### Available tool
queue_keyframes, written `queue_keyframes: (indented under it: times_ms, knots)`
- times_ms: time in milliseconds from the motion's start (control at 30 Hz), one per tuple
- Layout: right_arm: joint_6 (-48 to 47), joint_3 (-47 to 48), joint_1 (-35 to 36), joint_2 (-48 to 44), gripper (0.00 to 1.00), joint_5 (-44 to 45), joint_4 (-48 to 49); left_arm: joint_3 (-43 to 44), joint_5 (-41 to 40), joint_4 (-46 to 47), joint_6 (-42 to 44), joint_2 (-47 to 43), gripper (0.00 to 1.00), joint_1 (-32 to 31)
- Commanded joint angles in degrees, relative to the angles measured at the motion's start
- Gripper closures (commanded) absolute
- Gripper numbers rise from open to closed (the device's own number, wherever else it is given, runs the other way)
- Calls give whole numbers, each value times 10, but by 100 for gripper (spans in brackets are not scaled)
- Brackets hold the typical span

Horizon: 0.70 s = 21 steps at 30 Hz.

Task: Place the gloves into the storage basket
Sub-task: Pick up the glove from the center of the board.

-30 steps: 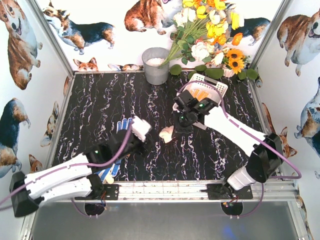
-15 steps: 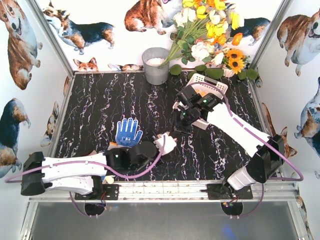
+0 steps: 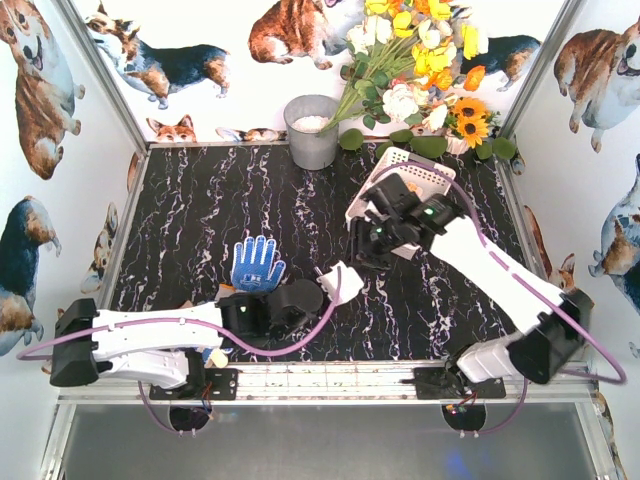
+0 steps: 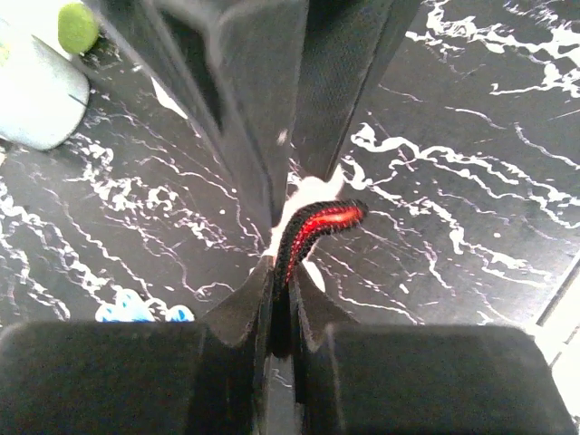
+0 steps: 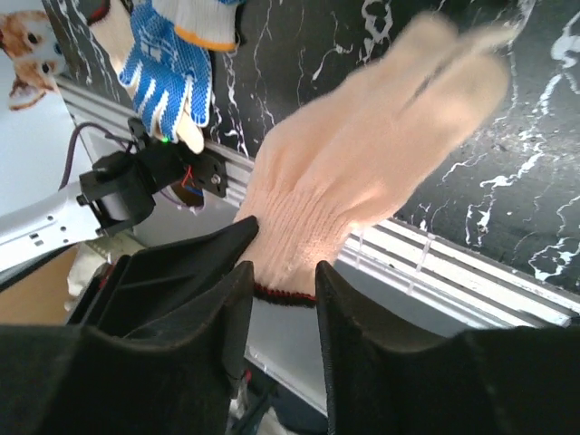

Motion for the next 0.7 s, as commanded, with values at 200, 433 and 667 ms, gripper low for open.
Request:
queue_keyframes:
  times_ms: [200, 433, 667]
  knots:
    - [-136, -74, 0, -152, 52, 138, 110, 74, 220, -88, -139, -23, 100, 135]
    - [-269, -145, 99, -216, 44, 188, 209, 120, 390, -139, -169, 3, 100, 206]
    - [-307, -163, 148, -206, 44, 261, 278, 138, 421, -168, -160, 7, 100, 217]
